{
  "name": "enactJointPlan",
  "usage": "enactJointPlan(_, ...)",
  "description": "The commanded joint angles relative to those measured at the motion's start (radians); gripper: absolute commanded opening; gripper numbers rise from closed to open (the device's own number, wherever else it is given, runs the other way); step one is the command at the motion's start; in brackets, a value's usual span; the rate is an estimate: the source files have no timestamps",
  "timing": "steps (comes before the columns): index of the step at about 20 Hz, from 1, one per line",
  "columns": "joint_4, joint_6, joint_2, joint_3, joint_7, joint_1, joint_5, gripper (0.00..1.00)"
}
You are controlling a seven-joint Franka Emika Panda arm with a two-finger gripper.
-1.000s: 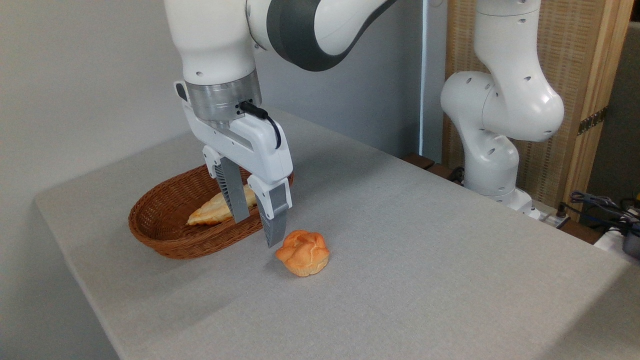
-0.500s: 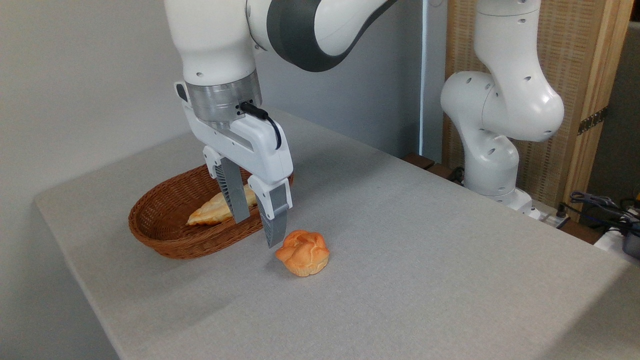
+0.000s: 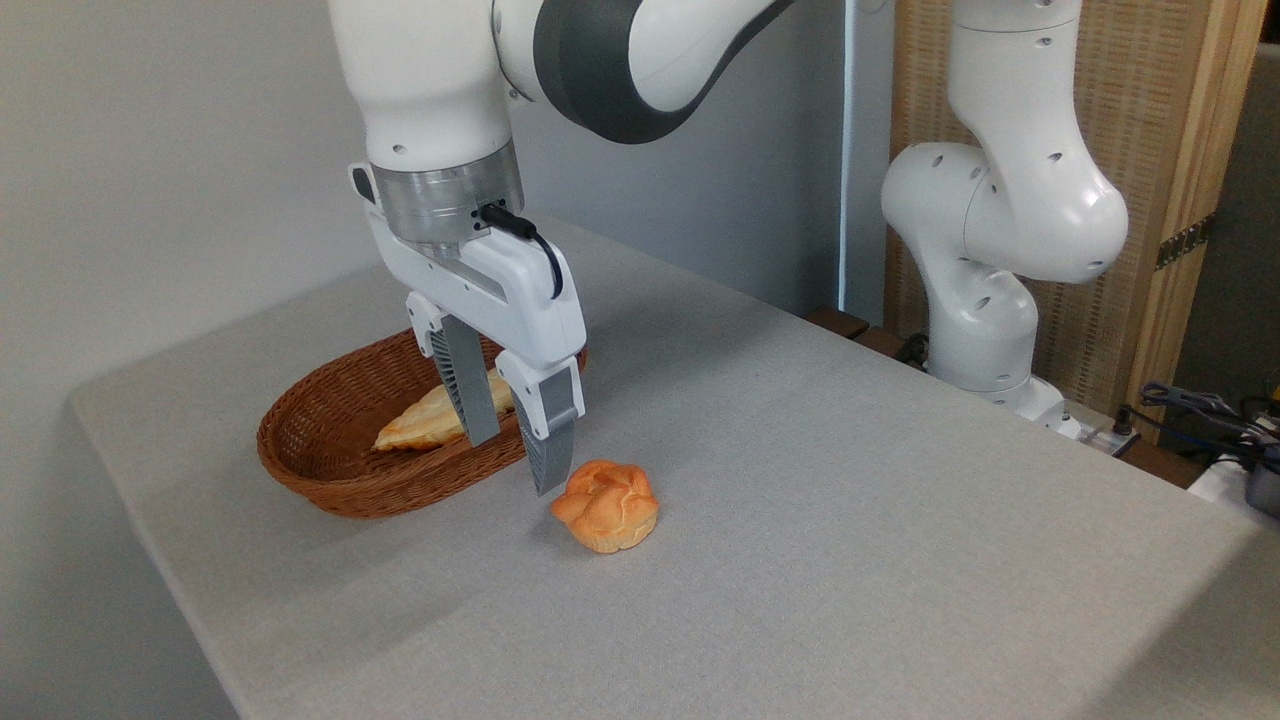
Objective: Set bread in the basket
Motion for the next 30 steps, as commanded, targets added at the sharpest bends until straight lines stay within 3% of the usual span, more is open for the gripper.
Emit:
enactJointPlan(1, 0.003, -0.016, -0.003, 0.014, 0.017, -0.009, 0.0, 1.0)
enactJointPlan(19, -0.022, -0.051, 0.002, 0.012, 0.026, -0.009, 0.003, 1.0)
enactJointPlan(30, -0.166, -0.069, -0.004, 0.003, 0.086, -0.014, 0.0, 1.0)
